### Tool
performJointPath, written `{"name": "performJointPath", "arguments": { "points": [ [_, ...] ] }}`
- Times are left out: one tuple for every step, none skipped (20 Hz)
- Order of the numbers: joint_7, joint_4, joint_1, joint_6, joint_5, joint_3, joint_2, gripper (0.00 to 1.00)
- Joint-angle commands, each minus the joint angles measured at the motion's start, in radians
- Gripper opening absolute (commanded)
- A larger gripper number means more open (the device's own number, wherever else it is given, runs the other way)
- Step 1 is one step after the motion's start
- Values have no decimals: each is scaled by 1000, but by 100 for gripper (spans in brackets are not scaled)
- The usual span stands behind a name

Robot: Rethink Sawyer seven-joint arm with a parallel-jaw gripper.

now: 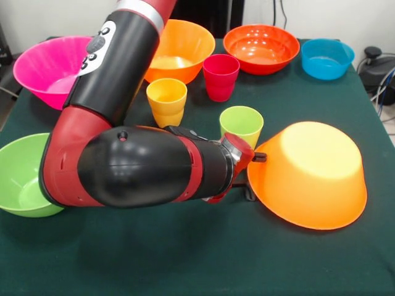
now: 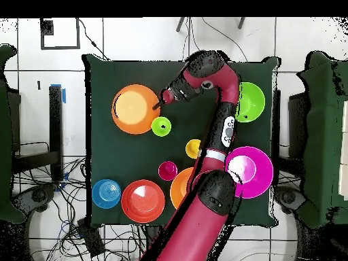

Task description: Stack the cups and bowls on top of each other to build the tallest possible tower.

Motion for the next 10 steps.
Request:
{"name": "performJointPath", "arguments": {
  "points": [
    [-335, -33, 3, -104, -130, -36, 33, 100],
    [-327, -28, 3, -108, -128, -42, 28, 100],
    [-321, -23, 2, -110, -126, -49, 23, 100],
    [-318, -21, 2, -108, -128, -51, 20, 100],
    [-317, -22, 2, -105, -131, -48, 20, 100],
    [-315, -22, 2, -102, -132, -48, 19, 100],
    [-312, -17, 0, -104, -125, -53, 16, 100],
    [-308, -12, -1, -106, -121, -58, 12, 100],
    [-308, -8, -1, -123, -120, -63, 6, 100],
    [-315, -5, 0, -143, -126, -69, -2, 100]
  ]
}}
